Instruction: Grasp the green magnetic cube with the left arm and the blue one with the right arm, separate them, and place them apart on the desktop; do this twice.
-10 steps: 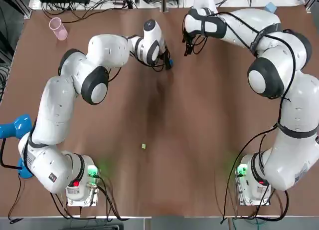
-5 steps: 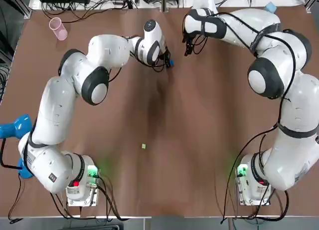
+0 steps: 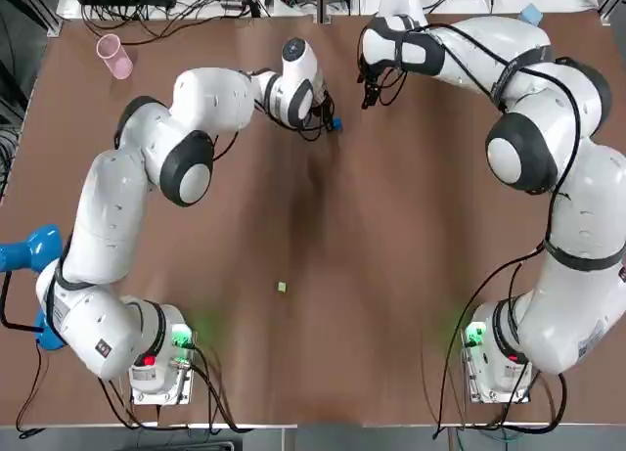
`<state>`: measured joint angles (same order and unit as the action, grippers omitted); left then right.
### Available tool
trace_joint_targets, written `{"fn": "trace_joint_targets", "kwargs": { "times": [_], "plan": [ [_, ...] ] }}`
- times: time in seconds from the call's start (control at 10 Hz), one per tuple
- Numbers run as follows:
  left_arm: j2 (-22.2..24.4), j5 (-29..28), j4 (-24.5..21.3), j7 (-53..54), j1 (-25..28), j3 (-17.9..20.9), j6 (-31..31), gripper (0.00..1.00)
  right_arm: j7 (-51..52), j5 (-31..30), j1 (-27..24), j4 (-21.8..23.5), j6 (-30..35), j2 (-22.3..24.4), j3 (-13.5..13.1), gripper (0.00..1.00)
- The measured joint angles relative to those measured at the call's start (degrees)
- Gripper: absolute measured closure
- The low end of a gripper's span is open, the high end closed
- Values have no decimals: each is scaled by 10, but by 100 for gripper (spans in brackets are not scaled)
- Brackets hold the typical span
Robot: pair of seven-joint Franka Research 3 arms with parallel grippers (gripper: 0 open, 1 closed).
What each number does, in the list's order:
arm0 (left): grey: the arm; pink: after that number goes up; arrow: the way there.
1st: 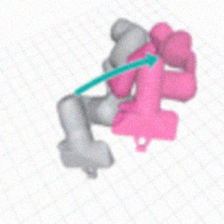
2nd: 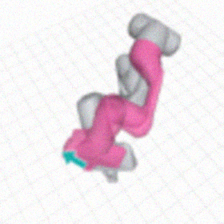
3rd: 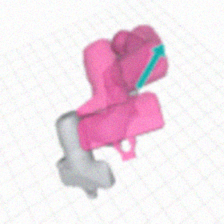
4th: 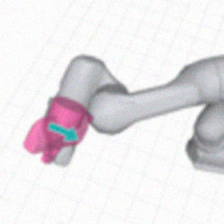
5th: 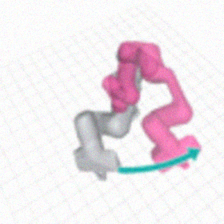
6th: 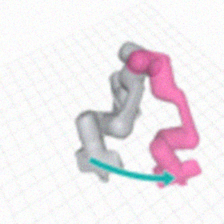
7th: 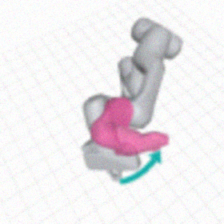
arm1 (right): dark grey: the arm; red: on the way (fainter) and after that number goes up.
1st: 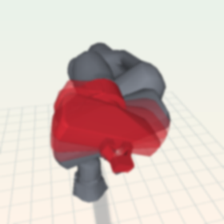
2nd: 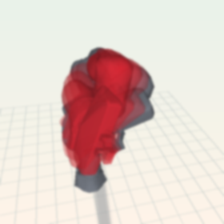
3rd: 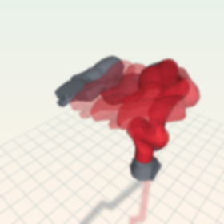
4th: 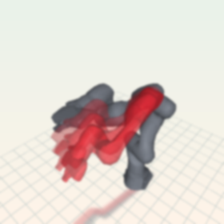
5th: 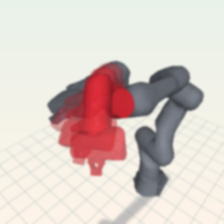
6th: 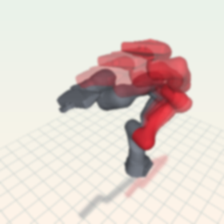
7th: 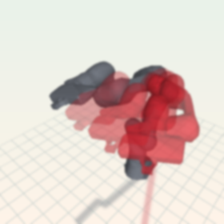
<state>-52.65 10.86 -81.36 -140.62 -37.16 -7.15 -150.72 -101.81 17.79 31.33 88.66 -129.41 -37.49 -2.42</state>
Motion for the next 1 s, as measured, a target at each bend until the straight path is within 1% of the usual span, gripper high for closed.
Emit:
{"fn": "trace_joint_targets", "kwargs": {
  "times": [0.4, 0.6, 0.8, 0.9, 1.0],
  "plan": [
    [19, 0, 5, 54, 4, 1, 3, 77, -37, 0, 1, -12, -3, -7, 19, 9],
    [37, 0, 5, 73, 5, 1, 24, 77, -68, 0, 7, -15, -37, -25, 30, 9],
    [54, 0, 5, 93, 7, 1, 41, 77, -81, 0, 16, -19, -71, -48, 32, 9],
    [60, 0, 5, 105, 9, 1, 50, 77, -82, 0, 17, -20, -76, -54, 32, 9],
    [64, 0, 5, 112, 10, 1, 57, 77, -82, 0, 17, -21, -78, -56, 32, 11]
  ]
}}
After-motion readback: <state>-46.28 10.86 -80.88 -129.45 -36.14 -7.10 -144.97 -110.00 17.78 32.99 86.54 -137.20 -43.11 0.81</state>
